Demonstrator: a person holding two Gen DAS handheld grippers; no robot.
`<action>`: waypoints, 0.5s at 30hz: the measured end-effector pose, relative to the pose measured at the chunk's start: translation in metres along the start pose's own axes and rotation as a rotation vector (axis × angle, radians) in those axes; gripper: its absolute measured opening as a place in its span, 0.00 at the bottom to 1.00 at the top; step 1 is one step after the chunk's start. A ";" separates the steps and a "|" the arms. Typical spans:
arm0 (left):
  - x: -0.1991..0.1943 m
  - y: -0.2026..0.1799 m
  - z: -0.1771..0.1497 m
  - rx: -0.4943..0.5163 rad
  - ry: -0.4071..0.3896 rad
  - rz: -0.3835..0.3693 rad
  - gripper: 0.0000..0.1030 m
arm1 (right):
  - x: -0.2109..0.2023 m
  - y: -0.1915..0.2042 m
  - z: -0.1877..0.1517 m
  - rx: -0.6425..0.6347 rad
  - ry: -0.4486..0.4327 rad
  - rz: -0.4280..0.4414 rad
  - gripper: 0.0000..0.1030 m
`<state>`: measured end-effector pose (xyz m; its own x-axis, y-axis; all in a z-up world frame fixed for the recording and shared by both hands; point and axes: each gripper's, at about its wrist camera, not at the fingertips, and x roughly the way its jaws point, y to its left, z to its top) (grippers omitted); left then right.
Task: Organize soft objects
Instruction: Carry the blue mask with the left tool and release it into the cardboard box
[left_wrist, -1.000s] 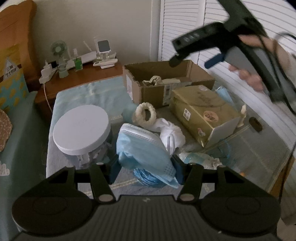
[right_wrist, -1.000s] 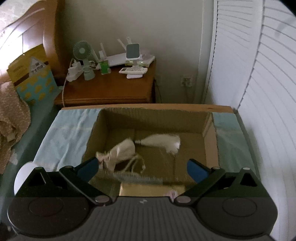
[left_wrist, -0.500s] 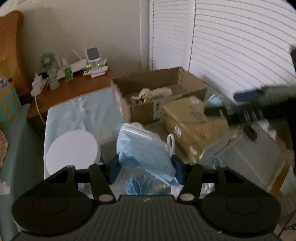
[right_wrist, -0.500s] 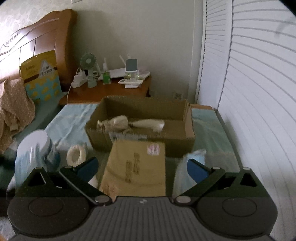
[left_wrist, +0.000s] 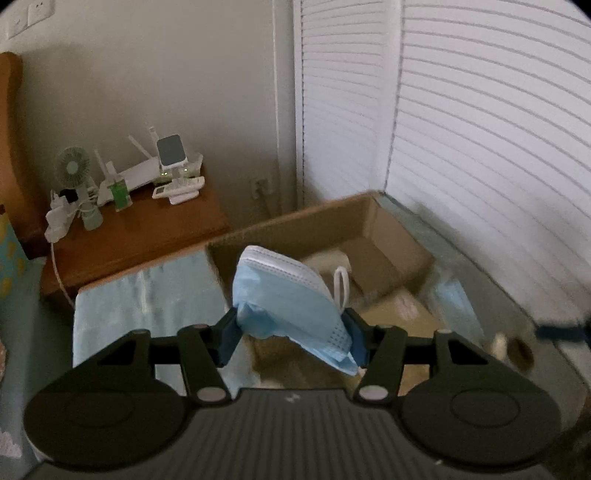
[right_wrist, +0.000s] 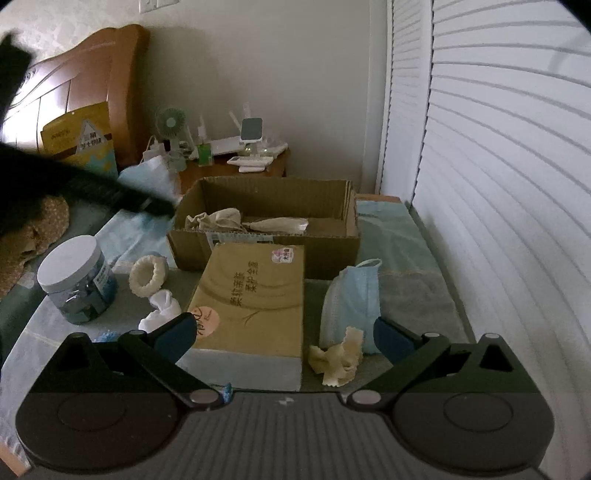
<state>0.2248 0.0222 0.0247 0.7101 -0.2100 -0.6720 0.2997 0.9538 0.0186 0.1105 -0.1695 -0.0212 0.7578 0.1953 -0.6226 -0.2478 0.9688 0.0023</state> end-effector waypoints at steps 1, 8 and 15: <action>0.007 0.002 0.007 -0.009 -0.001 0.008 0.56 | -0.001 -0.001 0.000 -0.001 0.001 0.006 1.00; 0.057 0.009 0.040 -0.041 0.030 0.038 0.57 | 0.001 -0.006 -0.001 0.002 0.001 0.012 1.00; 0.089 0.013 0.043 -0.054 0.060 0.077 0.88 | 0.005 -0.015 -0.002 0.016 0.007 0.001 1.00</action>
<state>0.3199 0.0067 -0.0031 0.6898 -0.1242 -0.7133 0.2102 0.9771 0.0332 0.1170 -0.1831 -0.0260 0.7533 0.1949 -0.6281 -0.2389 0.9709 0.0149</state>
